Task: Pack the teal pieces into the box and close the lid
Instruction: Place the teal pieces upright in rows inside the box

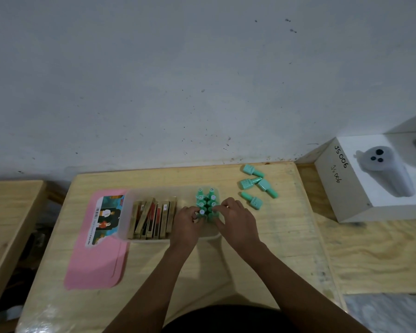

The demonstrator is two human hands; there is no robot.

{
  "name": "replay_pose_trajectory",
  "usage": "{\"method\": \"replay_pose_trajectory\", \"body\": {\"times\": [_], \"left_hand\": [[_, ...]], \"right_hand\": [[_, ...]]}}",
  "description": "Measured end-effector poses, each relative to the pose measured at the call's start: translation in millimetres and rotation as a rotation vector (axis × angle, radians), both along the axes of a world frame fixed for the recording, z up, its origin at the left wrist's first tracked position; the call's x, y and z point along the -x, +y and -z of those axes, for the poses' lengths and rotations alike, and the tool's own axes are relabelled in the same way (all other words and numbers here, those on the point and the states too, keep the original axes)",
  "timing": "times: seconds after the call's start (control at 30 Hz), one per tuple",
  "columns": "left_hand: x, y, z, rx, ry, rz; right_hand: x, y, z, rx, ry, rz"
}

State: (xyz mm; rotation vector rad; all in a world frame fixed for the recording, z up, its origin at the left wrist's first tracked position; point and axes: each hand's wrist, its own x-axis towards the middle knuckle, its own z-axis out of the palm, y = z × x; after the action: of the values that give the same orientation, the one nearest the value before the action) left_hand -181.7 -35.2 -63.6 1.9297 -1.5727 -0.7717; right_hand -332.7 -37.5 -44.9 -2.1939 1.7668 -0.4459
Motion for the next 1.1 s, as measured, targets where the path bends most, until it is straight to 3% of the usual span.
{"method": "replay_pose_trajectory", "body": {"times": [0.2,0.33,0.4,0.47,0.57,0.63,0.7,0.8,0.87,0.97,1.1], "left_hand": [[-0.2,0.7,1.3,0.018,0.038,-0.02],[1.3,6.0,-1.2,0.047,0.036,-0.069],[8.4,11.5,-9.7,0.147,-0.053,-0.065],[23.3,16.7,-23.2,0.272,-0.146,-0.01],[54.1,18.1,-37.1,0.326,-0.12,0.193],[76.2,13.1,-38.3,0.244,-0.046,0.342],[98.0,3.3,-37.3,0.05,0.119,0.34],[127.6,-16.8,-38.7,-0.363,0.458,0.036],[140.6,-30.6,-34.5,-0.487,0.562,-0.166],[148.8,-47.7,-20.1,-0.54,0.563,-0.317],[150.4,-64.3,-3.3,-0.574,0.444,-0.368]], "right_hand": [[28.0,5.4,-5.3,0.002,-0.094,0.024],[69.3,2.7,-1.4,-0.027,-0.166,0.179],[93.4,-0.9,2.5,-0.069,-0.169,0.283],[116.0,-4.0,7.0,-0.113,-0.156,0.368],[140.4,-7.4,14.8,-0.159,-0.101,0.402],[148.9,-12.0,18.5,-0.195,-0.073,0.404],[152.7,-18.4,21.2,-0.236,-0.066,0.409],[154.9,-29.1,22.2,-0.294,-0.091,0.415],[156.0,-35.5,24.1,-0.31,-0.104,0.411],[156.1,-45.7,27.1,-0.332,-0.095,0.41],[153.3,-60.8,30.9,-0.397,-0.071,0.416]]}}
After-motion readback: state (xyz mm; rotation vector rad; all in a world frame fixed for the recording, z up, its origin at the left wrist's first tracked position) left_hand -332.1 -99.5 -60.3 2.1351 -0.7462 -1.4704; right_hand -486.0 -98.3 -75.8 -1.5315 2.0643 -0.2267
